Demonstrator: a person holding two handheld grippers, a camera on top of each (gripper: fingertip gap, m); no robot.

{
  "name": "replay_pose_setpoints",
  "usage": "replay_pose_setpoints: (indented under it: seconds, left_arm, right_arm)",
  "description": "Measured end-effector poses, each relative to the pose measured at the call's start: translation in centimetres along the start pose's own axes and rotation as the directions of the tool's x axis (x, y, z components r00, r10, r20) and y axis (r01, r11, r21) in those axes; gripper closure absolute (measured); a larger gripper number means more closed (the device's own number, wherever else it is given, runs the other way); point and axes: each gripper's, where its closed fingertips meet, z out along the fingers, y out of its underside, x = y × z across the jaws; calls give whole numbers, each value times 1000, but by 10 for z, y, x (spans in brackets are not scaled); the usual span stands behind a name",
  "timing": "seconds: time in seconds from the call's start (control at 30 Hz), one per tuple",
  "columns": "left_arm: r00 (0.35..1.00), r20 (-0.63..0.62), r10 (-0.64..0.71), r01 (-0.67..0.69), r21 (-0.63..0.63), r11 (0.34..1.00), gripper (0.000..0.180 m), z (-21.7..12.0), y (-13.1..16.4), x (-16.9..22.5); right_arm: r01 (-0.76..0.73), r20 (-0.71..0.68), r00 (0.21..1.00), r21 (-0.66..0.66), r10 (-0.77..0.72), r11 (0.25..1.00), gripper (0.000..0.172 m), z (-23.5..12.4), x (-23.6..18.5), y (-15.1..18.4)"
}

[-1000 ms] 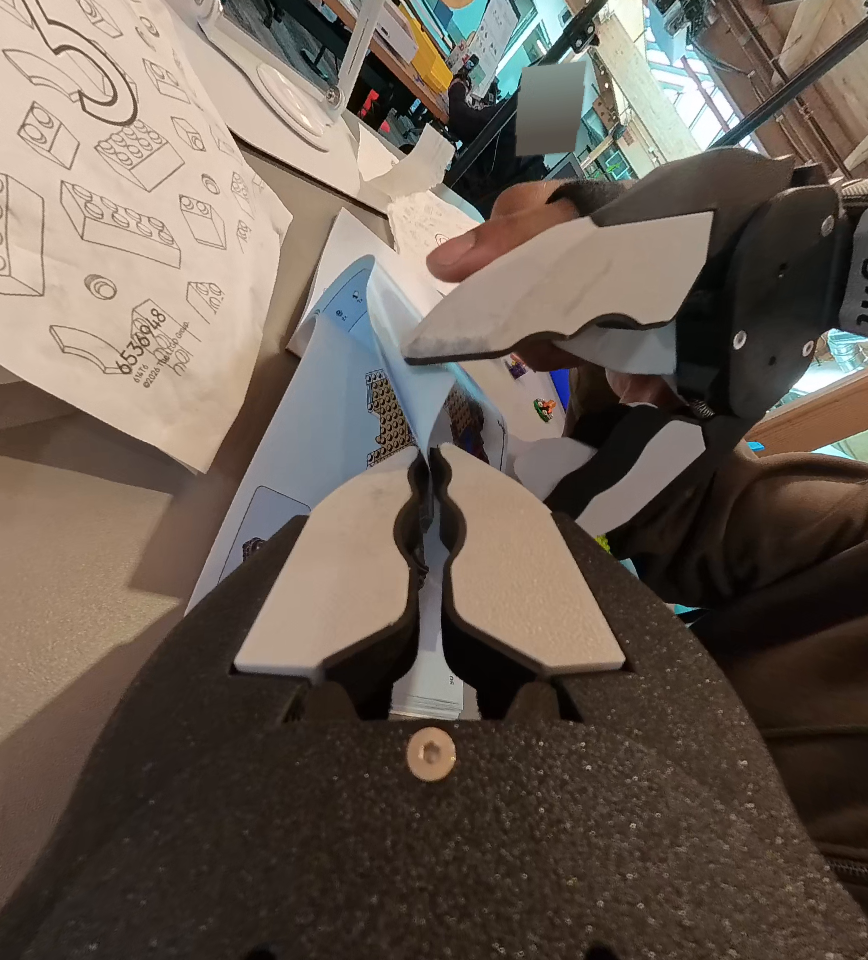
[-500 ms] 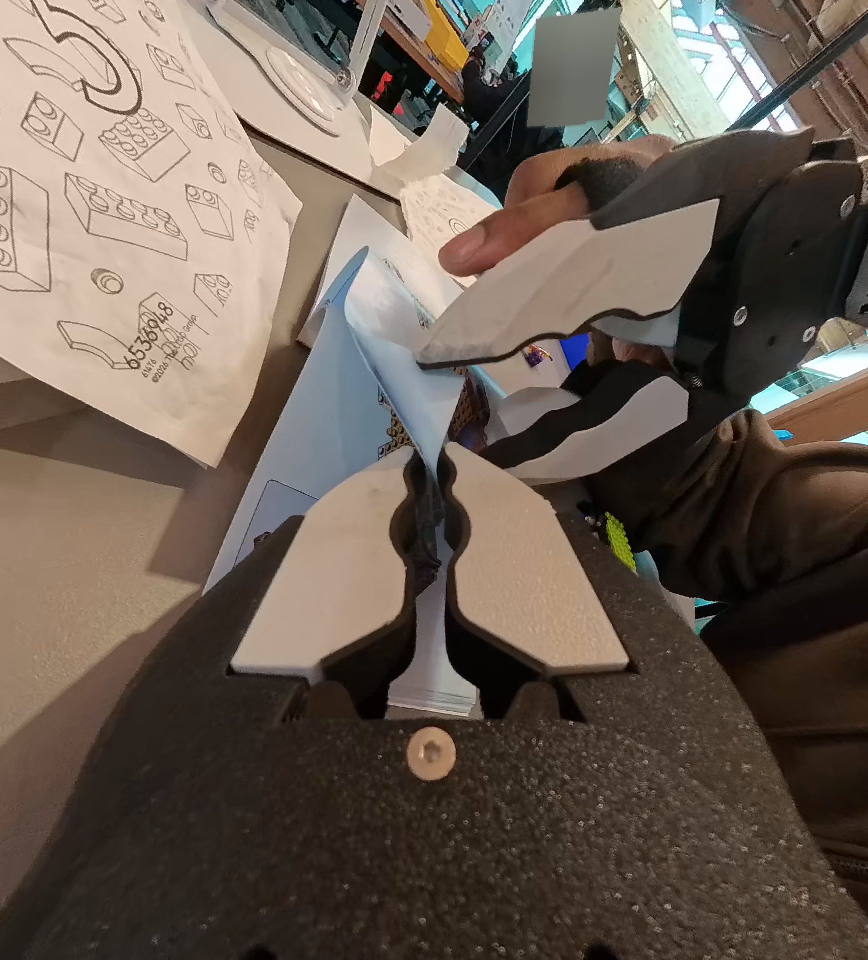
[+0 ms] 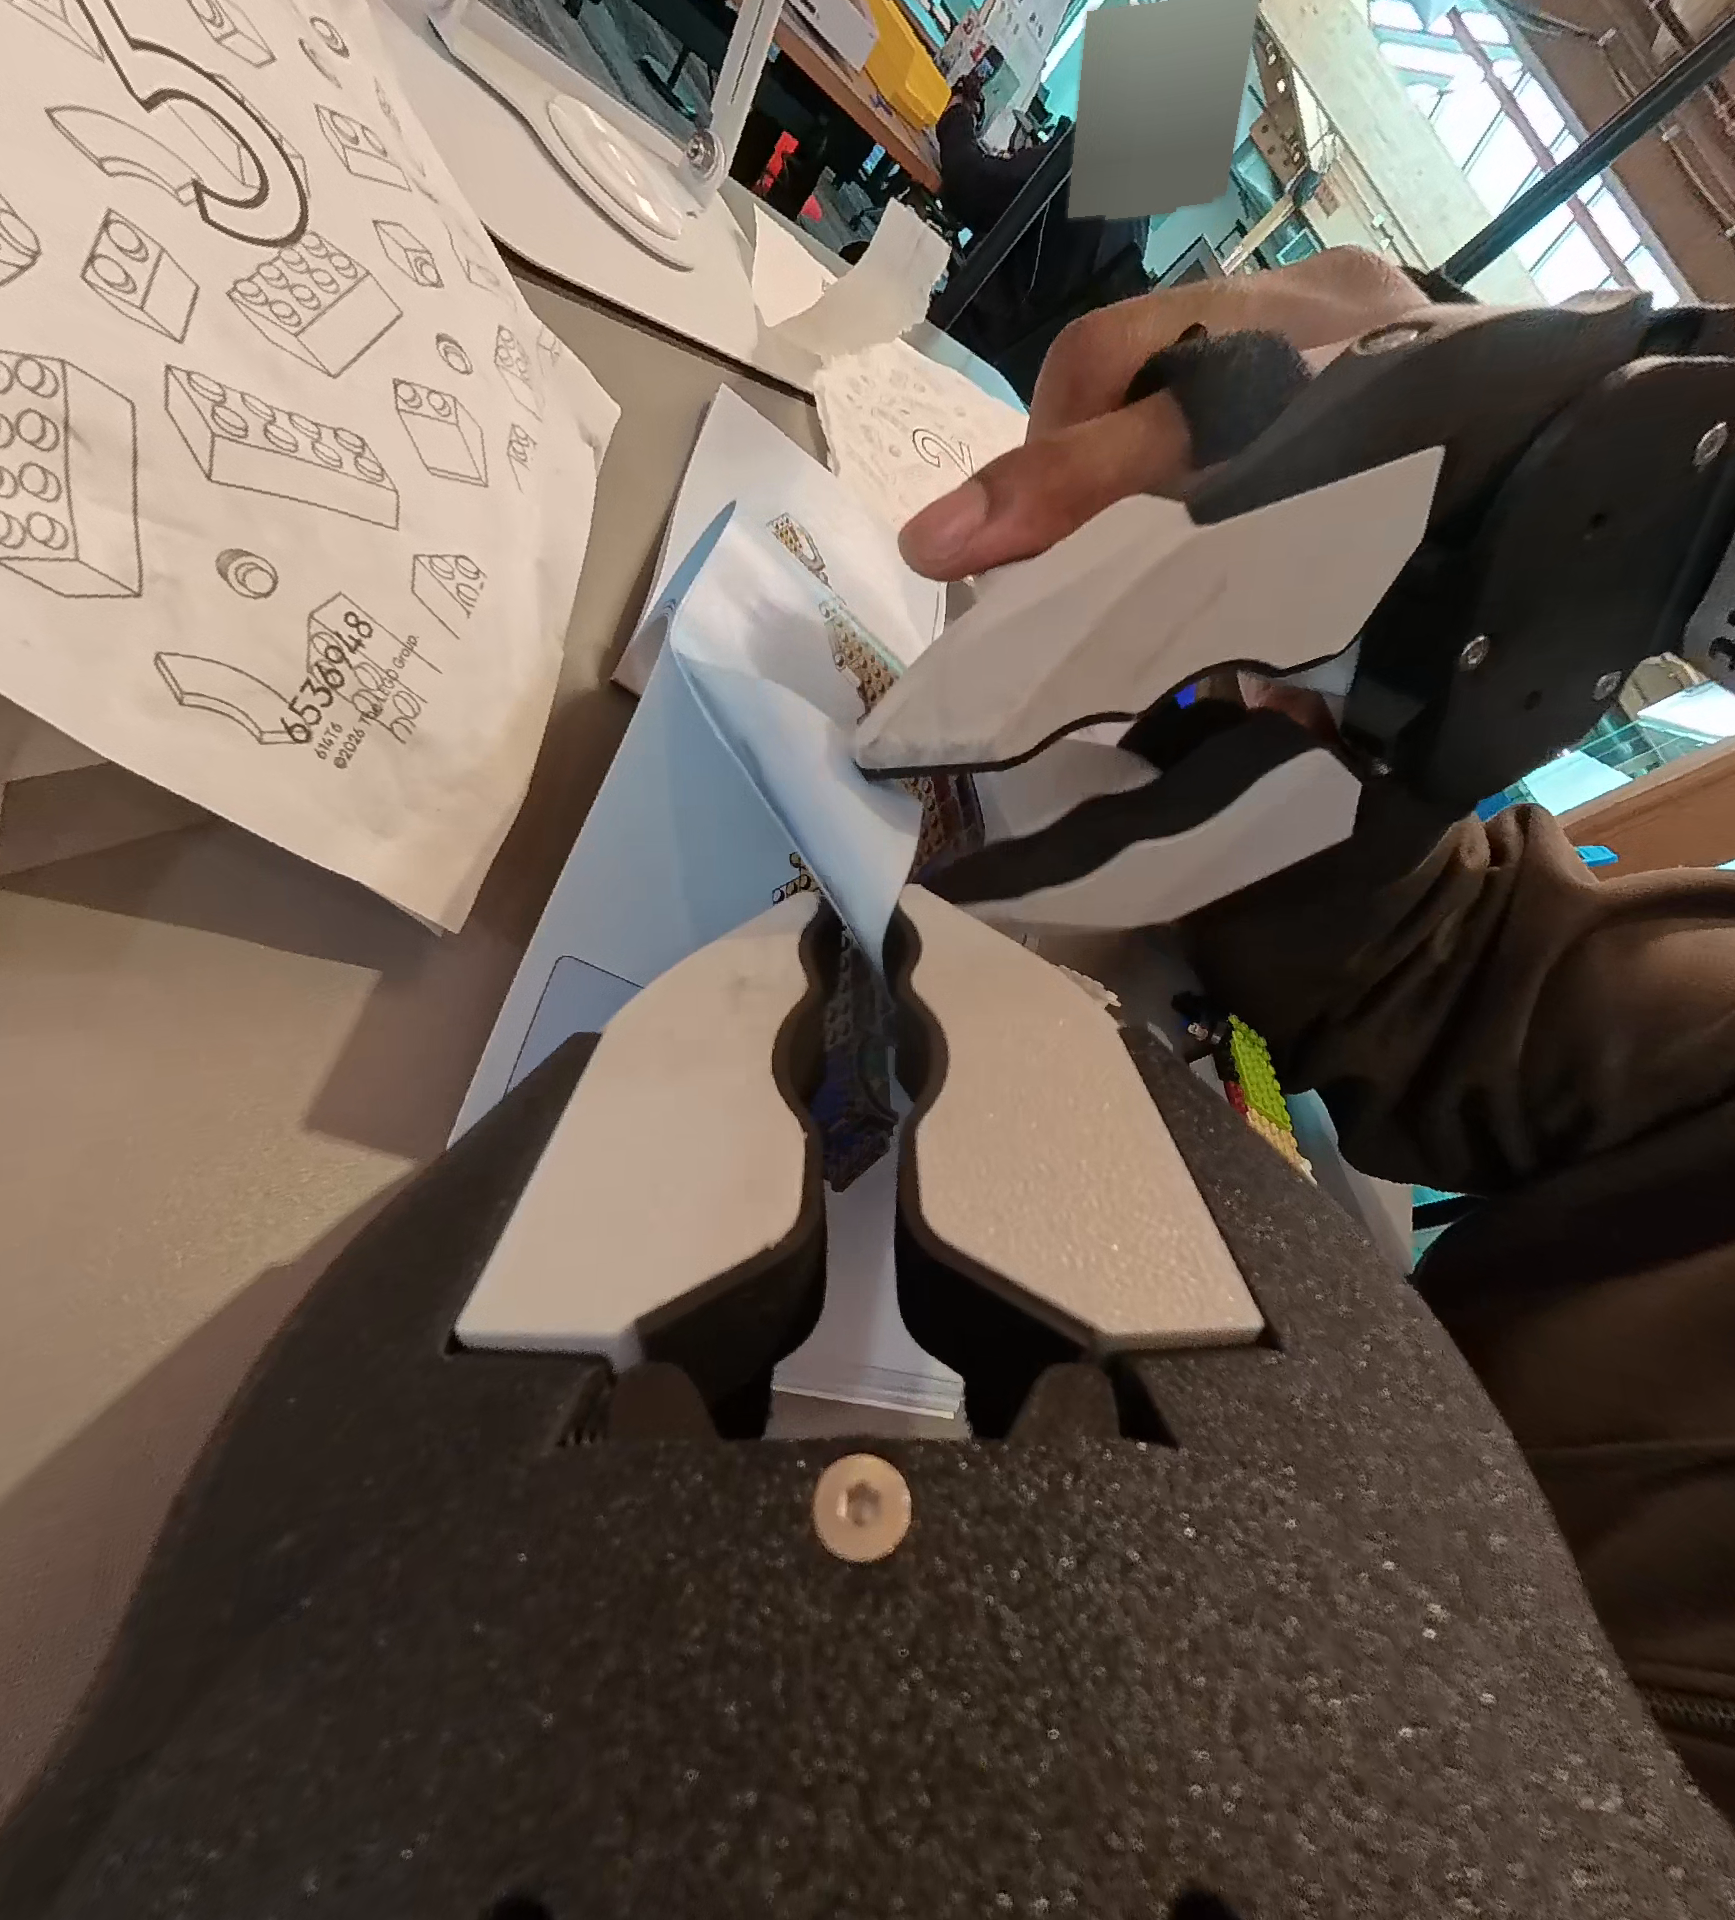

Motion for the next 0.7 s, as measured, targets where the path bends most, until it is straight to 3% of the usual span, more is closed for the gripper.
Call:
replay_pose_setpoints:
  seconds: [0.33,0.7]
  left_arm:
    - [999,-41,15,-18,-65,998,162,5,10,7]
    - [996,-77,-49,47,-34,998,149,-3,4,4]
  right_arm:
    - [49,-82,995,-19,-50,999,170,-2,11,4]
    - [4,-166,986,42,3,999,171,-29,26,19]
